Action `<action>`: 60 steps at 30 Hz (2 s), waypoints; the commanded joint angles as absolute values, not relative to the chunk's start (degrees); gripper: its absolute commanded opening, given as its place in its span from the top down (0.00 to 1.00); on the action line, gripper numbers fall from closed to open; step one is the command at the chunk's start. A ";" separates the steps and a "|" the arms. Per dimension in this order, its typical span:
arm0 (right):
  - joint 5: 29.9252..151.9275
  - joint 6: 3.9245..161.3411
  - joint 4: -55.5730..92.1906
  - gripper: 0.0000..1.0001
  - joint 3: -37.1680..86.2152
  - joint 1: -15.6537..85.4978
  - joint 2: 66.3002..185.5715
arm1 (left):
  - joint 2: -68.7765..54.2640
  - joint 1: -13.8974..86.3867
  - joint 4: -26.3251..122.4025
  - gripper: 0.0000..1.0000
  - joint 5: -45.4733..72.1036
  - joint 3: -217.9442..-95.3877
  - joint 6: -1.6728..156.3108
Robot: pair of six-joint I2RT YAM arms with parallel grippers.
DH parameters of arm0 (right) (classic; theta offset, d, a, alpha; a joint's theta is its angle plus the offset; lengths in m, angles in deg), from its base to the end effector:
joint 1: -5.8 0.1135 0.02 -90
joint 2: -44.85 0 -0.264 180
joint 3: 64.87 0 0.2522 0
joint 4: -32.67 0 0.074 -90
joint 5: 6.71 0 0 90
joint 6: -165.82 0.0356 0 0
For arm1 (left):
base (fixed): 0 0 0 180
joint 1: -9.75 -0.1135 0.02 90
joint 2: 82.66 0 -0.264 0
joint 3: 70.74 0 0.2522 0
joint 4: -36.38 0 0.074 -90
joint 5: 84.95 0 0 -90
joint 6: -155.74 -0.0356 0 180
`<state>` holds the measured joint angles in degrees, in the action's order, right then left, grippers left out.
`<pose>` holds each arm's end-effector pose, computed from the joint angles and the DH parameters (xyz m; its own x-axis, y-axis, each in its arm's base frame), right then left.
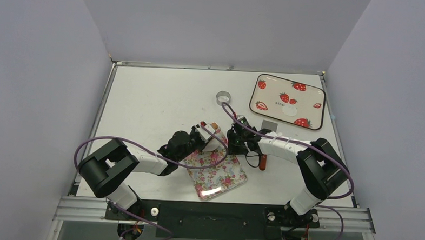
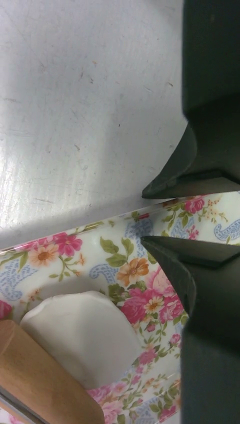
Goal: Roll out the dumpling wrappers from the dough
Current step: Place the spatula at the center of the board.
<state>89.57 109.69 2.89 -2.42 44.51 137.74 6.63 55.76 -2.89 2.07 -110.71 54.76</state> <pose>0.2356 0.1938 0.1545 -0.9324 -0.0373 -0.3595 -0.1739 0.9183 0.3556 0.2020 -0.2066 0.1671 0.0111 0.2624 -0.9649 0.6935 0.6931 0.1964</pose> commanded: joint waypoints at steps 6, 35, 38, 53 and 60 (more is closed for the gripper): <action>87.19 108.06 2.98 1.00 -7.76 45.08 137.51 | 6.57 54.82 -3.45 1.00 1.04 -111.87 57.54; 88.79 108.85 3.97 1.00 -8.49 45.50 136.75 | 12.02 52.61 2.36 1.00 3.86 -113.88 59.67; 88.52 108.90 3.96 1.00 -8.37 45.46 136.47 | 13.03 54.74 1.88 1.00 4.01 -114.28 61.43; 88.01 109.24 4.49 1.00 -8.69 45.41 134.76 | 8.57 55.52 5.44 1.00 5.00 -116.63 53.71; 87.55 110.29 5.21 1.00 -9.75 45.48 132.87 | 9.73 59.45 0.76 1.00 5.96 -116.92 54.43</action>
<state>90.77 109.93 8.25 -7.67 45.26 134.76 9.17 56.97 0.73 2.33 -115.15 53.27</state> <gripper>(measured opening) 0.032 0.252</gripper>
